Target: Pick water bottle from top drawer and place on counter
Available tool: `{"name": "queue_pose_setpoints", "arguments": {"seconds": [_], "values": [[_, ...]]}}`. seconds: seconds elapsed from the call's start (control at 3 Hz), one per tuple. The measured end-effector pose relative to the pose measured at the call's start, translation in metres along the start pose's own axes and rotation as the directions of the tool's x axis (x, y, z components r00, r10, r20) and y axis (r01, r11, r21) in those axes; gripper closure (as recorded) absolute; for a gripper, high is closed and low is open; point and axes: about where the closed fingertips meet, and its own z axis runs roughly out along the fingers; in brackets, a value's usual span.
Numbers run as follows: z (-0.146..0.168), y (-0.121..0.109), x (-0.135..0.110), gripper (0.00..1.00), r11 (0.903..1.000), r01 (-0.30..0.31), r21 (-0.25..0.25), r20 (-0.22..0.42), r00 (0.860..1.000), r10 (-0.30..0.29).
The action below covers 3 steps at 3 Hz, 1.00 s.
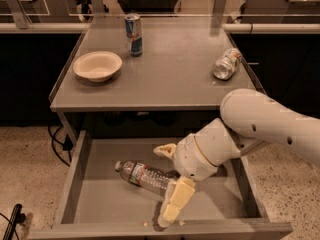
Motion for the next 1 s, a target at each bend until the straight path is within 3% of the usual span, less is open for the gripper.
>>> {"name": "queue_pose_setpoints", "arguments": {"seconds": [0.33,0.67,1.0], "values": [[-0.005,-0.003,0.006,0.0,0.9989,-0.028,0.038,-0.007,1.0,0.028],[-0.021,-0.007,0.029,0.0,0.9793,-0.117,0.165,0.011,0.993,0.117],[-0.04,-0.034,0.06,0.0,0.9227,-0.196,0.332,0.066,0.981,0.185]]}}
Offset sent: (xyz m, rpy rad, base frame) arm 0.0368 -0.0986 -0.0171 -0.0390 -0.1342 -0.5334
